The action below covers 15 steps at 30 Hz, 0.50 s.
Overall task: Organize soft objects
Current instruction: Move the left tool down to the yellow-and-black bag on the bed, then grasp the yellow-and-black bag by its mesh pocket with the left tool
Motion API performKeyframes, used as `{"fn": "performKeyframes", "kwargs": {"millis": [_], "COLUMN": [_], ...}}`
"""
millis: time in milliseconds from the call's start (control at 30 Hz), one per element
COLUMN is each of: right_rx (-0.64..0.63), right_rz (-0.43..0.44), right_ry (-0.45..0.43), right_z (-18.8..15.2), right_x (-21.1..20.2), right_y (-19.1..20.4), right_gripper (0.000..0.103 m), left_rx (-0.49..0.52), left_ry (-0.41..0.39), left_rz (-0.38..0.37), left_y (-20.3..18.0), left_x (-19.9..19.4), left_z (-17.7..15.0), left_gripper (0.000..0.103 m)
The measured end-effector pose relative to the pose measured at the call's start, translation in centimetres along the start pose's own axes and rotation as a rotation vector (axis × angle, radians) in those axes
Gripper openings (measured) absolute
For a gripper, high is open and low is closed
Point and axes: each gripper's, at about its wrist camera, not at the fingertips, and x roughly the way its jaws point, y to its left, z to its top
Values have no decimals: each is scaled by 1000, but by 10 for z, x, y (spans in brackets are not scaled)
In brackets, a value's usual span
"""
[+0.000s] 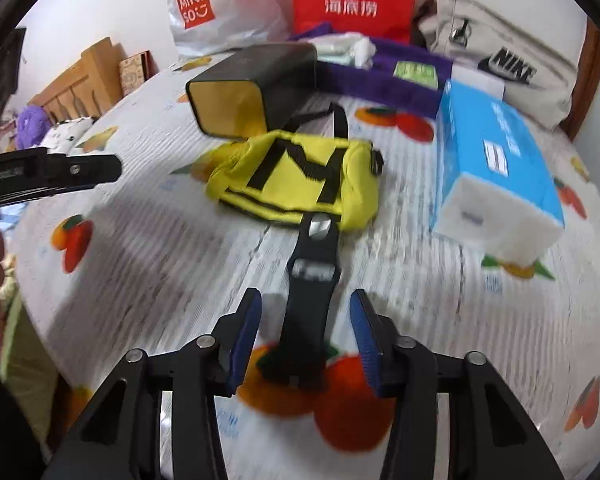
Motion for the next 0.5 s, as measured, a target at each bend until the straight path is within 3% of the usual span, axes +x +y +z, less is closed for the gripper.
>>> {"fn": "performKeyframes", "kwargs": {"millis": [133,333,500], "right_rx": [-32,-4,-40], "right_rz": [-3,22,29], "right_ry": [-26,-33,-58], "right_z": [-1,-1,-3], "right_x": [-1,0,0], "right_y": [2,-3,0], "right_gripper": [25,32,25], "left_rx": [4,21,67], "left_ry": [3,13,20], "left_rz": [11,-8,-39], "left_y": [-1,-11,-28], "left_x": [0,3,6], "left_z": [-1,-2,-5], "left_gripper": [56,56,56]}}
